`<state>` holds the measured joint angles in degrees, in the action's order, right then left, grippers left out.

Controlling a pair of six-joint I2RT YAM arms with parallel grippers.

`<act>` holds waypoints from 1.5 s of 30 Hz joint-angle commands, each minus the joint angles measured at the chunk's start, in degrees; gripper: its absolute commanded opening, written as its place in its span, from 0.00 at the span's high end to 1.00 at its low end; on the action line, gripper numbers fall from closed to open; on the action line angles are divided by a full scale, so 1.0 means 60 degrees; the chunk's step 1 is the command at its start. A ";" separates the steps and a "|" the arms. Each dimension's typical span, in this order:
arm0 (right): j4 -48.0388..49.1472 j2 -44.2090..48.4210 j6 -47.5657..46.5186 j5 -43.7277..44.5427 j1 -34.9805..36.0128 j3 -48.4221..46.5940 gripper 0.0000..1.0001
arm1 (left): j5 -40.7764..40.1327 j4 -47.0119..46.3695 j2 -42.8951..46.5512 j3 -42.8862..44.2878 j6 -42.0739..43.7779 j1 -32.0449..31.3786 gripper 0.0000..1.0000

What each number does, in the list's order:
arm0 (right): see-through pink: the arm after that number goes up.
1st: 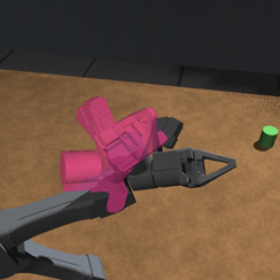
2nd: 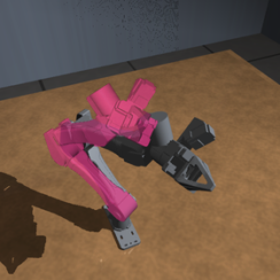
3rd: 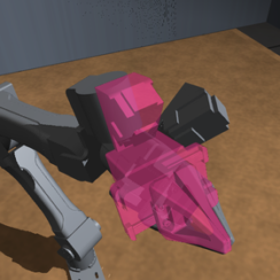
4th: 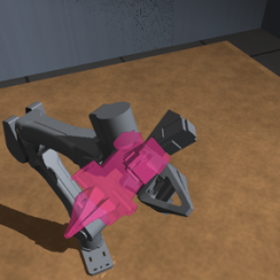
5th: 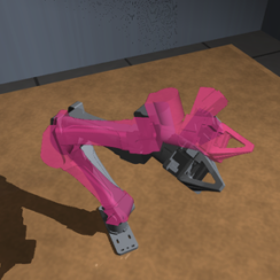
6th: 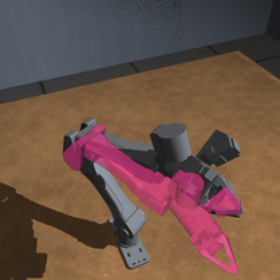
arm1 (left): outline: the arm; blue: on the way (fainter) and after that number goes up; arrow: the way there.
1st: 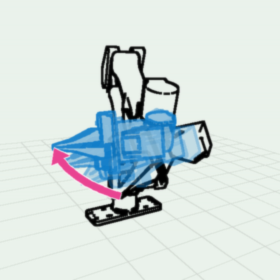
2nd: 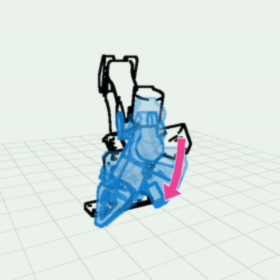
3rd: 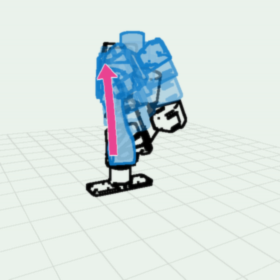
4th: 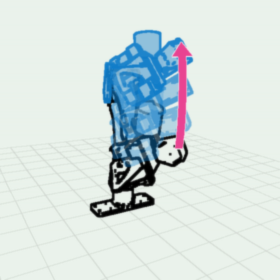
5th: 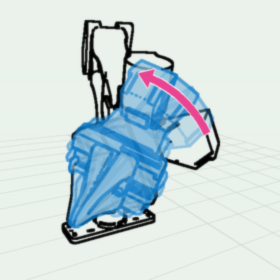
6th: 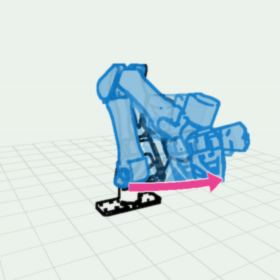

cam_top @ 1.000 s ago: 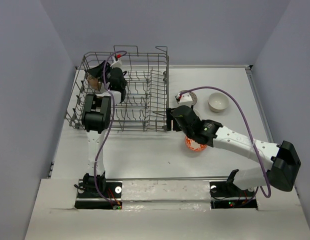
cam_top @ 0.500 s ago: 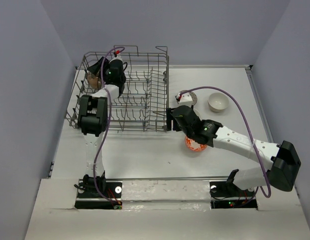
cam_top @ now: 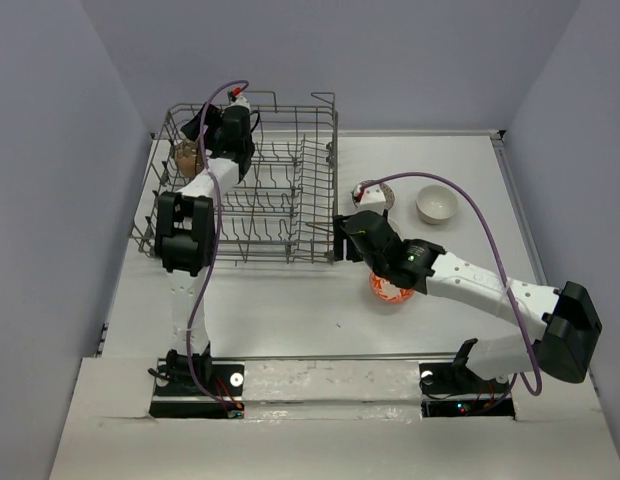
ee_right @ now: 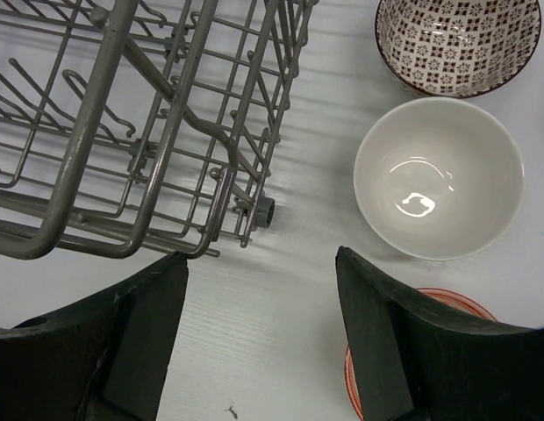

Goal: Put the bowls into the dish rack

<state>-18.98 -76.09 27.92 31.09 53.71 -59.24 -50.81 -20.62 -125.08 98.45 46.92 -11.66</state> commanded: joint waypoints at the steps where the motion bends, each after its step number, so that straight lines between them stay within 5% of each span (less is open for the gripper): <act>1: 0.0103 0.0290 0.0034 0.0384 0.0042 -0.0483 0.26 | 0.0279 0.0563 0.1246 0.1372 -0.1474 -0.0063 0.20; 7: 0.0088 0.0509 0.0180 0.0545 0.0042 -0.0497 0.26 | 0.0543 0.1722 0.1962 0.2281 -0.3203 -0.0283 0.20; 12: 0.0087 0.0729 0.0195 0.0590 0.0042 -0.0644 0.26 | 0.0396 0.4429 0.2242 0.4123 -0.5543 -0.0604 0.19; 17: 0.0132 0.1285 0.0151 0.0750 0.0042 -0.0761 0.25 | 0.0747 0.6142 0.2814 0.4420 -0.6441 -0.1263 0.10; 21: 0.0117 0.1768 0.0122 0.1233 0.0042 -0.0819 0.21 | 0.1730 0.8591 0.2623 0.6076 -0.7656 -0.1776 0.01; 28: -0.0921 0.2662 0.0575 0.3152 -0.0294 -0.0776 0.15 | 0.2868 0.8245 0.5750 0.2874 -0.8886 -0.2685 0.01; 33: -0.1245 0.3029 0.0736 0.2291 -0.2063 -0.0176 0.14 | 0.4437 0.6954 0.7982 -0.0437 -0.9620 -0.2802 0.01; 38: -0.1289 0.3117 0.1073 0.1353 -0.3503 0.0483 0.14 | 0.2511 0.7244 0.8921 -0.1804 -1.0265 -0.4105 0.01; 45: -0.1289 0.2373 0.1439 0.1148 -0.4597 0.0894 0.14 | 0.2463 0.6268 1.0107 -0.3996 -1.0338 -0.4341 0.01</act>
<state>-27.09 -59.86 34.06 39.22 30.28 -54.74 -33.28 22.48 -68.20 80.51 -13.02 -37.78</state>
